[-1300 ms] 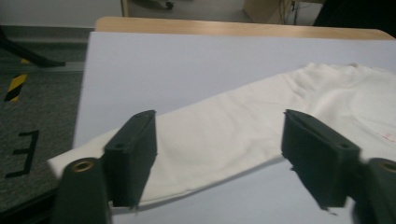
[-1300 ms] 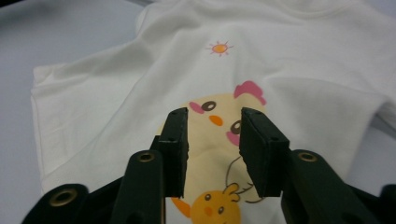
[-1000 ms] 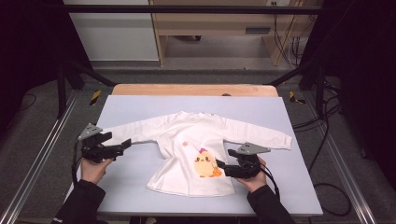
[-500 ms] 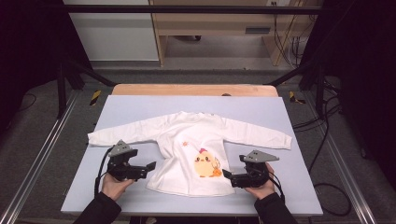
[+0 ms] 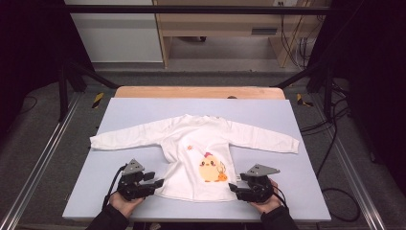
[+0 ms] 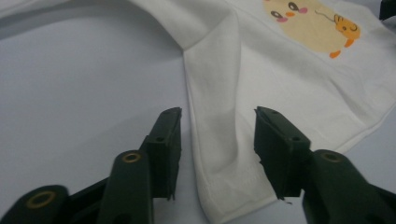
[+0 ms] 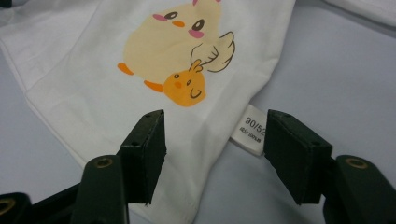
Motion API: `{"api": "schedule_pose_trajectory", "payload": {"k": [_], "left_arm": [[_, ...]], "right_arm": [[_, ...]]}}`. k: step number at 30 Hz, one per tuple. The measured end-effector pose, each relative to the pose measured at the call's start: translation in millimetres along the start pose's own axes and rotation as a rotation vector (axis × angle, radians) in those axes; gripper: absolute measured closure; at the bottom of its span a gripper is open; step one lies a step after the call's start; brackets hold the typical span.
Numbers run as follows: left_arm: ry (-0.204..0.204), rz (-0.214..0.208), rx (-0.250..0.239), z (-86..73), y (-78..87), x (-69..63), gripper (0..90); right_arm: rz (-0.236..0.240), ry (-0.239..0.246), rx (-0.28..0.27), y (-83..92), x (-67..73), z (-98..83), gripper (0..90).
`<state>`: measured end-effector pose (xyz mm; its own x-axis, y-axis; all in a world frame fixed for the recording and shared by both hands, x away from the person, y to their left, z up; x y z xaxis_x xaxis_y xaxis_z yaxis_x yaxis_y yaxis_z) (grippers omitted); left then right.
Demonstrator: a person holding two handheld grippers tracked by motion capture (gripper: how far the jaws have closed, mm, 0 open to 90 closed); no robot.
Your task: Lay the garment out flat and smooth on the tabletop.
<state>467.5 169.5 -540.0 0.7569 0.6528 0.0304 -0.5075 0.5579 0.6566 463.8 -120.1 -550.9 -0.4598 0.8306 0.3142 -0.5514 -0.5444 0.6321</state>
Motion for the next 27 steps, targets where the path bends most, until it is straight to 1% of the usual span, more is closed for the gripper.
{"api": "schedule_pose_trajectory", "payload": {"k": [3,5,6,8,9,10,13,14,15,17,19,21,23,24,25,27], "left_arm": [[0.014,0.004,0.027,-4.8,-1.3,-2.4,61.6],[0.017,0.013,0.043,-7.7,-1.9,-3.1,65.9],[0.016,0.025,0.054,-9.8,-2.4,-3.1,67.5],[0.011,0.042,0.057,-10.4,-2.1,-3.4,71.2],[0.011,0.046,0.059,-10.7,-2.2,-3.7,73.2],[0.013,0.049,0.063,-11.2,-1.9,-4.3,75.2],[0.018,0.046,0.066,-12.0,-1.8,-6.4,82.8],[0.023,0.045,0.068,-12.0,-1.9,-6.7,84.1],[0.025,0.039,0.067,-12.1,-1.7,-6.6,85.2],[0.035,0.030,0.065,-12.3,-0.6,-7.2,86.3],[0.042,0.031,0.055,-12.3,3.3,-8.5,86.7],[0.042,0.036,0.057,-15.4,8.4,-12.5,86.7],[0.044,0.036,0.054,-18.4,14.8,-16.4,86.7],[0.052,0.036,0.043,-19.9,20.1,-18.6,86.7],[0.058,0.031,0.039,-21.0,22.8,-19.9,86.7],[0.058,0.028,0.040,-24.9,27.2,-22.8,86.7]], "right_arm": [[-0.006,0.005,0.017,0.0,0.7,-4.7,48.1],[-0.013,0.006,0.021,0.1,1.8,-6.4,52.7],[-0.011,0.010,0.023,0.3,2.2,-6.7,55.9],[-0.011,0.015,0.021,0.4,3.0,-7.5,61.7],[-0.005,0.015,0.024,0.5,4.5,-8.3,66.6],[-0.003,0.021,0.025,0.3,4.9,-8.5,69.5],[-0.007,0.009,0.034,0.1,5.1,-9.2,80.7],[-0.005,0.004,0.036,0.0,4.8,-9.0,84.0],[0.007,-0.005,0.038,-0.1,5.2,-9.1,86.3],[0.009,-0.008,0.040,0.2,5.5,-9.0,87.5],[0.010,-0.003,0.038,1.8,5.6,-8.0,87.9],[0.017,-0.007,0.033,4.9,5.8,-6.8,88.1],[0.022,-0.012,0.026,9.5,5.3,-4.5,88.3],[0.029,-0.018,0.018,12.7,5.6,-3.4,88.4],[0.038,-0.021,0.012,17.3,6.1,-2.9,88.5],[0.048,-0.027,0.004,23.7,6.8,-3.5,88.6]]}}
Point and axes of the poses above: each handheld gripper's, and its own axes: y roughly backward along the jaws, z roughly out of its top, x roughly to its left, the point moved 10 cm from there along -y, roughly forward along the jaws, and after that the axes turned 15 degrees about -y, right-handed, at the moved point
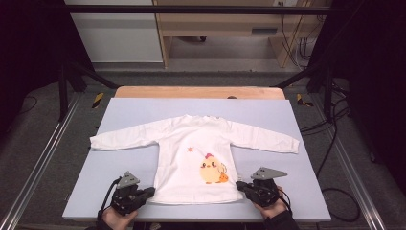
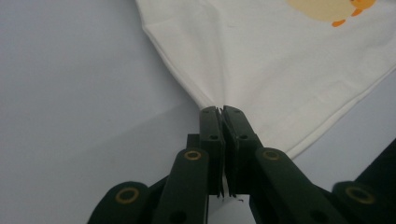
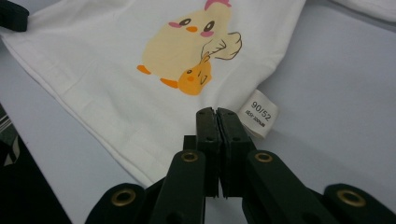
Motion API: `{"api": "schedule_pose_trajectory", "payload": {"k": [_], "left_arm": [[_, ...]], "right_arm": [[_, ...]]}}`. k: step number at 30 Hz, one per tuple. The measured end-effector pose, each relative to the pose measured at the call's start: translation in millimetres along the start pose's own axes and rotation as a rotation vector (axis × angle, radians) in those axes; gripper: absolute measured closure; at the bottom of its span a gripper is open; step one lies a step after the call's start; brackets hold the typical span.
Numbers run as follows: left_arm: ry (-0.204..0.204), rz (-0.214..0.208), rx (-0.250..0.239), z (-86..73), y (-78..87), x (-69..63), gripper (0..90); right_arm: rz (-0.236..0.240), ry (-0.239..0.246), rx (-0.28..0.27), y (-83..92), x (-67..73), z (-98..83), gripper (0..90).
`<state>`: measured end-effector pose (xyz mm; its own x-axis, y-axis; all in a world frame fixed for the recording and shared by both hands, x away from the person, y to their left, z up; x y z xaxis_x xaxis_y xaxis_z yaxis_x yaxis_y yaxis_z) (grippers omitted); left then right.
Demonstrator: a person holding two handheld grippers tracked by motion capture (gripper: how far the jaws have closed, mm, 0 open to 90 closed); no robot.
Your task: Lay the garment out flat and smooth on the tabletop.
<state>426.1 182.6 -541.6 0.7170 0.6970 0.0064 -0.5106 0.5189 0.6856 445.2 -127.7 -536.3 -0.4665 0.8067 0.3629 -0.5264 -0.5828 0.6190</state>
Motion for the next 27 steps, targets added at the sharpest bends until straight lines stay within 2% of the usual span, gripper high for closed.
{"api": "schedule_pose_trajectory", "payload": {"k": [3,5,8,10,12,14,17,23,27], "left_arm": [[-0.012,0.000,0.035,-5.9,-1.6,-3.1,86.6],[-0.011,0.004,0.052,-7.8,-3.6,-3.4,86.5],[-0.016,0.003,0.055,-8.2,-3.6,-2.7,86.2],[-0.024,0.006,0.051,-7.6,-4.3,-2.9,85.8],[-0.036,0.012,0.037,-5.2,-4.0,-1.5,82.4],[-0.030,0.007,0.005,-0.7,-2.2,1.1,76.1],[-0.043,0.003,-0.056,9.7,2.7,6.4,61.1],[-0.083,0.015,-0.152,29.9,7.9,18.4,36.3],[-0.097,0.013,-0.209,44.7,7.4,29.1,22.6]], "right_arm": [[0.001,0.000,0.010,6.8,0.3,-5.5,88.7],[-0.027,0.009,0.037,5.3,-2.2,-11.4,88.6],[-0.048,0.025,0.088,-0.7,-3.4,-19.4,88.2],[-0.045,0.033,0.089,-1.7,-2.8,-19.8,87.4],[-0.036,0.036,0.081,-1.0,-2.1,-18.2,82.4],[-0.045,0.048,0.062,-0.4,-3.0,-15.9,66.0],[-0.039,0.055,0.014,0.2,-4.8,-8.6,51.5],[0.022,0.054,-0.089,6.5,-4.9,12.9,34.1],[0.040,0.059,-0.164,11.1,-8.5,29.4,21.4]]}}
Point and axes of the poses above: each handheld gripper's, and its own axes: y roughly backward along the jaws, z roughly out of its top, x roughly to its left, the point moved 10 cm from there along -y, roughly forward along the jaws, and after that the axes turned 15 degrees about -y, right-handed, at the moved point
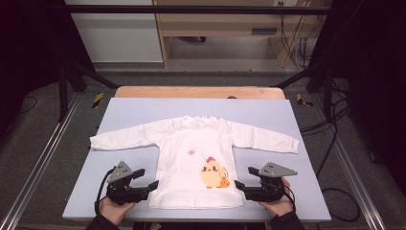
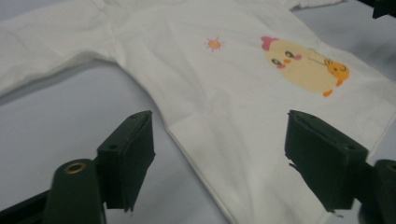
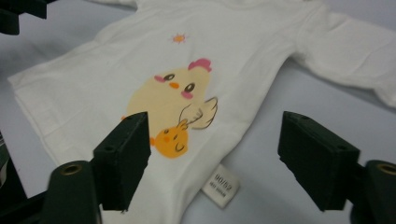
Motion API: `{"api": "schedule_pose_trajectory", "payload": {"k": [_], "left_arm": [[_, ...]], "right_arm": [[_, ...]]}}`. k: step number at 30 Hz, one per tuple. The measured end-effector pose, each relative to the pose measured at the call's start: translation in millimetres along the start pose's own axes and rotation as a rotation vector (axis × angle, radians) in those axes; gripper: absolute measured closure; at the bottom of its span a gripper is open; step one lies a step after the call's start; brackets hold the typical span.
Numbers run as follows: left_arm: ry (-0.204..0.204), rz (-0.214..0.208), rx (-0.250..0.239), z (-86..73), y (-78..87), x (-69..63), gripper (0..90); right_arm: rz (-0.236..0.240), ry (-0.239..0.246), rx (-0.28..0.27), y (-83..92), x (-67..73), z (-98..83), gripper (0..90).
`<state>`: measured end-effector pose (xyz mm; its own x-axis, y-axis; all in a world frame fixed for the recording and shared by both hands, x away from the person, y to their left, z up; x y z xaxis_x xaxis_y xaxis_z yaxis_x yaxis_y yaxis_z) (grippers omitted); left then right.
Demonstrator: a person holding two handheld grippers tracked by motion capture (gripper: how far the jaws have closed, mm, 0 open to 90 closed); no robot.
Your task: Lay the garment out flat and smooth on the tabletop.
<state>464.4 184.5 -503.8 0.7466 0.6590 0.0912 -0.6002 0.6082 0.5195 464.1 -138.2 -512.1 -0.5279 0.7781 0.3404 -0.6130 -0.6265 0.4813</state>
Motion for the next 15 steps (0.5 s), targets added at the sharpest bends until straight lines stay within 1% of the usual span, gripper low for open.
{"api": "schedule_pose_trajectory", "payload": {"k": [3,4,6,8,11,13,15], "left_arm": [[0.011,0.011,-0.055,11.5,-1.4,15.2,13.8],[0.021,0.011,-0.069,14.0,-1.4,19.9,11.5],[0.034,0.018,-0.078,16.2,-1.4,28.2,5.6],[0.040,0.030,-0.082,16.0,-0.5,37.2,4.1],[0.053,0.042,-0.088,12.5,1.3,48.4,3.7],[0.046,0.060,-0.082,8.4,2.7,54.7,3.6],[0.048,0.062,-0.082,4.0,4.1,59.6,3.4]], "right_arm": [[0.014,-0.011,-0.049,2.0,-5.9,14.0,16.3],[0.009,-0.011,-0.067,2.4,-9.3,20.0,13.1],[0.002,-0.015,-0.090,2.5,-15.1,29.4,8.6],[-0.009,-0.016,-0.114,2.7,-21.1,37.7,6.5],[-0.020,-0.038,-0.136,2.1,-30.9,49.3,5.0],[-0.017,-0.048,-0.150,2.0,-37.5,54.6,4.8],[-0.016,-0.061,-0.157,2.3,-45.1,57.0,3.6]]}}
Point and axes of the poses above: each handheld gripper's, and its own axes: y roughly backward along the jaws, z roughly out of its top, x roughly to its left, the point moved 10 cm from there along -y, roughly forward along the jaws, and after that the axes turned 15 degrees about -y, right-handed, at the moved point
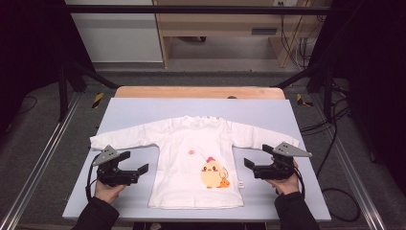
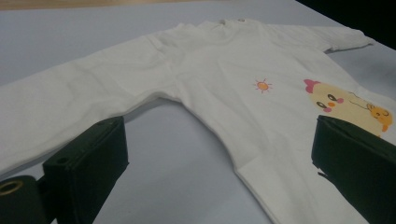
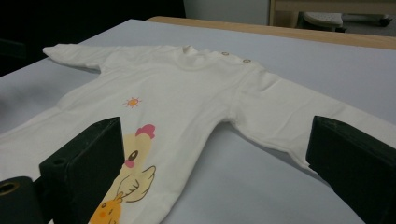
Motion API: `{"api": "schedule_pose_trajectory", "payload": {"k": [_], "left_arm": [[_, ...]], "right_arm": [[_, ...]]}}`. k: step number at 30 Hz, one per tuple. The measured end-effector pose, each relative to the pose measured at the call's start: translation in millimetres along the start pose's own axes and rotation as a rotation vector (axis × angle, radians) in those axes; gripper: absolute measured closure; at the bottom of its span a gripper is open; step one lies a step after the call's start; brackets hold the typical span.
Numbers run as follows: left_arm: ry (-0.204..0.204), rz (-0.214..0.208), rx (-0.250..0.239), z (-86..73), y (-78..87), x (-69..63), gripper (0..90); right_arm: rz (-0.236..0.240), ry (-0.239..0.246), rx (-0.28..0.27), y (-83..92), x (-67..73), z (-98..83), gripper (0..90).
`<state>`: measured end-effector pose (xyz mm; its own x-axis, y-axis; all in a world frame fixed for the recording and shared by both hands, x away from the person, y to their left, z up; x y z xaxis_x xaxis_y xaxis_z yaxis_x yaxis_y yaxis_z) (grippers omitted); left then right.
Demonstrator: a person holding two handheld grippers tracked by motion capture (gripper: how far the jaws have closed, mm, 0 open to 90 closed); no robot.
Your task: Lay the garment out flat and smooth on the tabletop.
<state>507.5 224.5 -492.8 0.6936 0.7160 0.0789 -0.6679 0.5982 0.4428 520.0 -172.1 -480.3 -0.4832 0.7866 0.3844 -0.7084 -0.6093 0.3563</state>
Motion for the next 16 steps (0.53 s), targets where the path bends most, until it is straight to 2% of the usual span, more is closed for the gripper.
{"api": "schedule_pose_trajectory", "payload": {"k": [4,10,16], "left_arm": [[0.010,0.006,-0.002,-10.7,3.0,7.8,3.4],[-0.002,0.010,0.031,-26.3,2.8,8.8,3.4],[-0.008,0.020,0.050,-29.9,1.7,10.3,3.4]], "right_arm": [[-0.001,-0.015,0.004,3.1,-11.8,-4.4,2.4],[-0.022,-0.026,0.052,5.3,-27.7,-21.0,0.5],[-0.036,-0.022,0.070,5.0,-31.2,-26.9,0.5]]}}
Point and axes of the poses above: each handheld gripper's, and its own axes: y roughly backward along the jaws, z roughly out of its top, x roughly to its left, the point moved 10 cm from there along -y, roughly forward along the jaws, and after that the axes turned 15 degrees about -y, right-handed, at the moved point
